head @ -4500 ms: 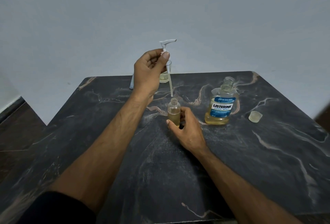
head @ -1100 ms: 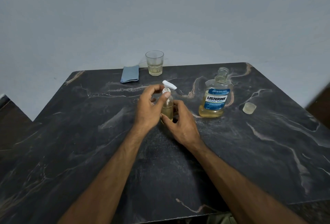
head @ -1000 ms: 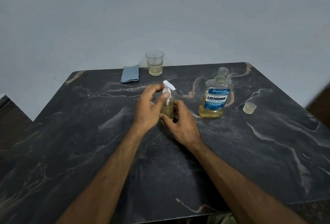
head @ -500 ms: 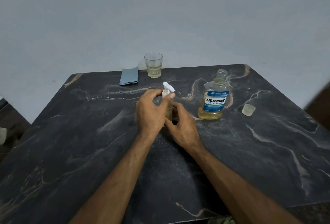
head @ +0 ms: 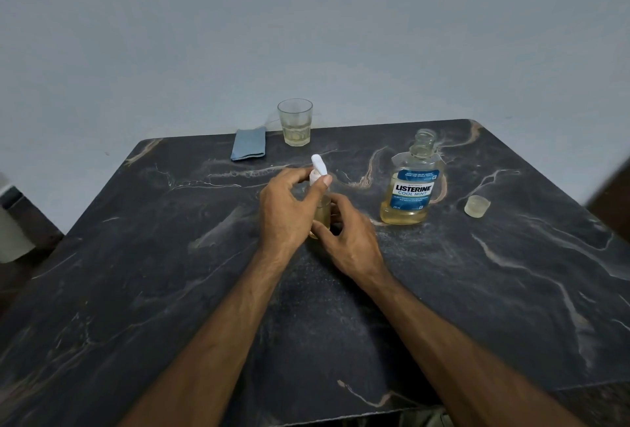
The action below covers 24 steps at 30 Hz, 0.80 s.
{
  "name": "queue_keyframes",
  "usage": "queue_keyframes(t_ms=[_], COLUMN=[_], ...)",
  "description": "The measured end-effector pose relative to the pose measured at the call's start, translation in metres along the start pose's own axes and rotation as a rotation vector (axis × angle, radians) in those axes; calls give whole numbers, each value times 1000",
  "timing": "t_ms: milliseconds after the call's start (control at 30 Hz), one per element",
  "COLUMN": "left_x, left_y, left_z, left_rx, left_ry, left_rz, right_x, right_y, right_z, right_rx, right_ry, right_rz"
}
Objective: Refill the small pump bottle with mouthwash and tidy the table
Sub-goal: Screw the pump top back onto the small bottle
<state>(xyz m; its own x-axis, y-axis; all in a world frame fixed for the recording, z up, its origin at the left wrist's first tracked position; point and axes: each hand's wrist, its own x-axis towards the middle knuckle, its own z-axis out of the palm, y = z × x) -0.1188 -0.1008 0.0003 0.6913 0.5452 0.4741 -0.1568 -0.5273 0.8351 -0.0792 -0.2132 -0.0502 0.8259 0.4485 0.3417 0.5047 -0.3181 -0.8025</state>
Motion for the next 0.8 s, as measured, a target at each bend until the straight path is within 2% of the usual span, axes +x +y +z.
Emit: queue_keyframes(t_ms=[167, 633, 800], left_x=[2, 14, 12], left_y=[2, 1, 0], left_z=[1, -13, -11], left_rx=[34, -9, -29], left_ry=[-14, -244, -247], left_rz=[-29, -34, -73], right_x=[0, 3, 3], right_y=[1, 3, 3], right_z=[0, 1, 2], right_rx=[-3, -27, -21], right_ry=[-7, -4, 0], right_rz=[-8, -7, 14])
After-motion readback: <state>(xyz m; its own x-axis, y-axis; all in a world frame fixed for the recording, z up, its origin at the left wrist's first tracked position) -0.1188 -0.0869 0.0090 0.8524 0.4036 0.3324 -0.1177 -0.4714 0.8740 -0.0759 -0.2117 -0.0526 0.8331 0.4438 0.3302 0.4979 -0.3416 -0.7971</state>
